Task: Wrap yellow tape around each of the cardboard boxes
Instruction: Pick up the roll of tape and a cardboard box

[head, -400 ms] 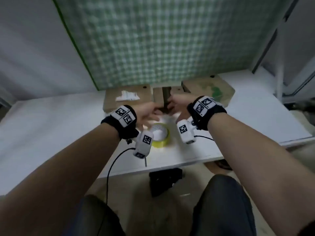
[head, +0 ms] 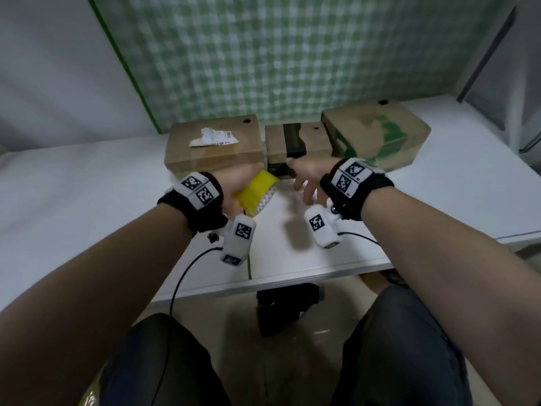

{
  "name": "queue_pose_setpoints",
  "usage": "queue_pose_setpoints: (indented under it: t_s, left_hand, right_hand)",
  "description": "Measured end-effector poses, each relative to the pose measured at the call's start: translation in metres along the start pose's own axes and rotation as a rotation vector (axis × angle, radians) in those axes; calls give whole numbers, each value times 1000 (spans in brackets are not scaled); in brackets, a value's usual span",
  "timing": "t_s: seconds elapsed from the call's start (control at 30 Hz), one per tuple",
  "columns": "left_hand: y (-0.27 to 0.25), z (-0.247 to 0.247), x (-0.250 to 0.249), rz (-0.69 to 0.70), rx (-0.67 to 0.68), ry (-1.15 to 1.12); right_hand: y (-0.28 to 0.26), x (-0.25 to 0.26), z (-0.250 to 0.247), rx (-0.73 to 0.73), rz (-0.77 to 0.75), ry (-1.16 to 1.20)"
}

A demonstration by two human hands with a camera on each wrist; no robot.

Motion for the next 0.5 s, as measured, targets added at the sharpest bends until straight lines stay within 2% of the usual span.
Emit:
queue_pose_setpoints:
  t_s: [0.07, 0.13, 0.4, 0.5]
  left_hand:
    - [6, -4, 1, -8, 25, 22]
    - [10, -5, -1, -30, 0, 12]
    - [8, 4, 0, 1, -43, 41]
    - [13, 8, 6, 24, -84, 79]
  right_hand:
    - [-2, 0, 0, 33, 125, 6]
    - [2, 0, 0, 56, 180, -4]
    - [-8, 3, 8, 10, 84, -98]
    - [-18, 2, 18, -44, -1, -127]
Point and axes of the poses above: each hand's wrist, its own y-axis towards the middle knuckle, its own z-axis out of the palm, x = y × z, the point moved 2 cm from there along y, towards the middle knuckle, and after that the axes turned 12 degrees about x, right-handed, at the moved point
